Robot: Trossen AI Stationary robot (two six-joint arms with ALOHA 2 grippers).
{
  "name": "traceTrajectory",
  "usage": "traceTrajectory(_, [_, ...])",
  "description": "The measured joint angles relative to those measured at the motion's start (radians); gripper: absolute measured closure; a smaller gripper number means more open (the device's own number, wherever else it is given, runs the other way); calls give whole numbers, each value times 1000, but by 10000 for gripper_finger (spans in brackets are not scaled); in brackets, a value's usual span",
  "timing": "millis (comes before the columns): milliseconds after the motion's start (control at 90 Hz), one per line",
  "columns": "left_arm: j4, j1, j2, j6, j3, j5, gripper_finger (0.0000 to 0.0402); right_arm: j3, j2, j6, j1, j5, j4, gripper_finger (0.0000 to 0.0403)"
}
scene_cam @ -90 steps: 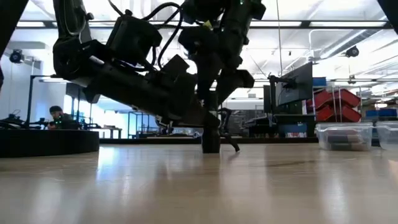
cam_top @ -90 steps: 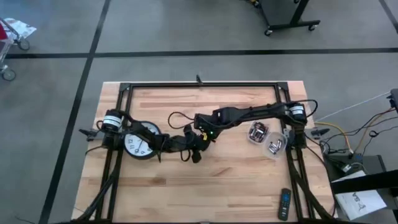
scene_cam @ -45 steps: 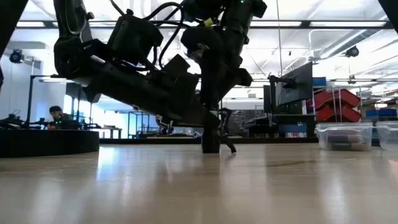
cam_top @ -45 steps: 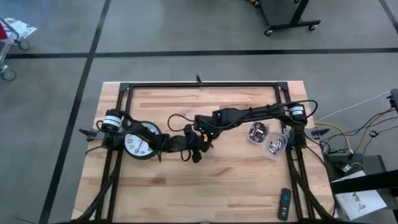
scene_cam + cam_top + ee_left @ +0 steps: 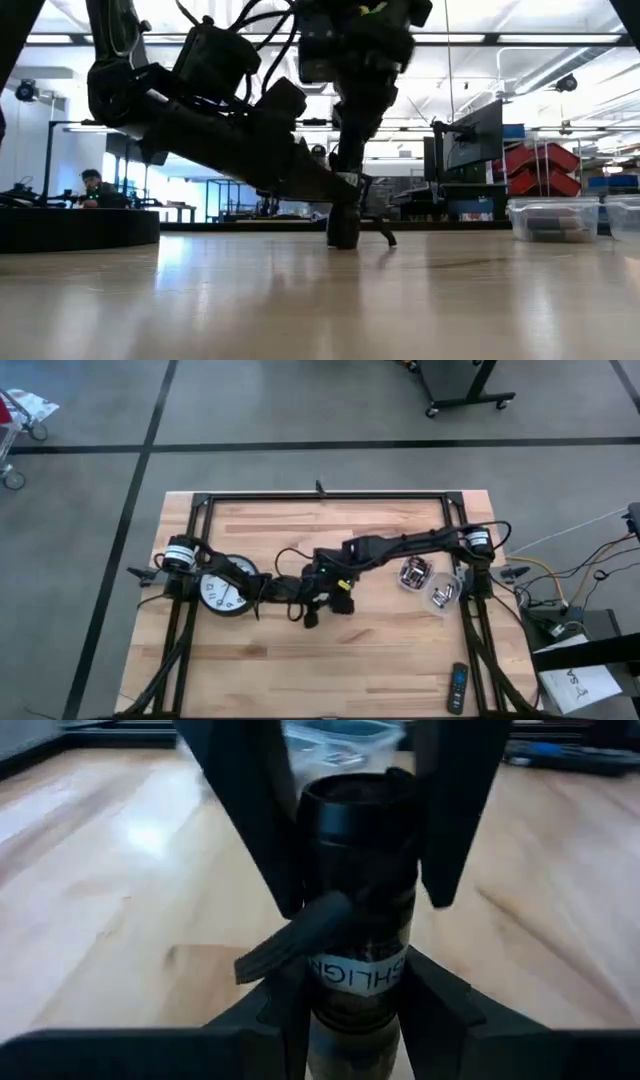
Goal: Insert battery
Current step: Open the black flashlight battery compartment
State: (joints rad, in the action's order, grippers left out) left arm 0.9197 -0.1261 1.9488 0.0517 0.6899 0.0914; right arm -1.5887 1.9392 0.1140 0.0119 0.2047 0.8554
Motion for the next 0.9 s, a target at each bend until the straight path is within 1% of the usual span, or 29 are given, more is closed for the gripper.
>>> traceTrajectory(178, [25, 0, 2, -16, -1, -118, 305, 0, 0, 302, -28, 14, 8, 291])
traceTrajectory(289, [29, 0, 0, -13, -1, -229, 305, 0, 0, 448, -55, 35, 10, 300])
traceTrajectory(378, [29, 0, -1, 4, 0, -321, 306, -1, 0, 556, -85, 31, 7, 306])
traceTrajectory(456, [30, 3, -5, 24, 0, -378, 307, -11, 0, 616, -112, 21, 13, 305])
traceTrajectory(644, [24, 17, -40, 77, 0, -535, 308, -56, 0, 727, -176, -8, 23, 285])
traceTrajectory(844, [28, 15, -93, 166, 0, -681, 308, -137, -3, 834, -223, -9, 36, 305])
traceTrajectory(900, [32, 14, -105, 192, 0, -720, 308, -160, -3, 869, -232, -28, 37, 306])
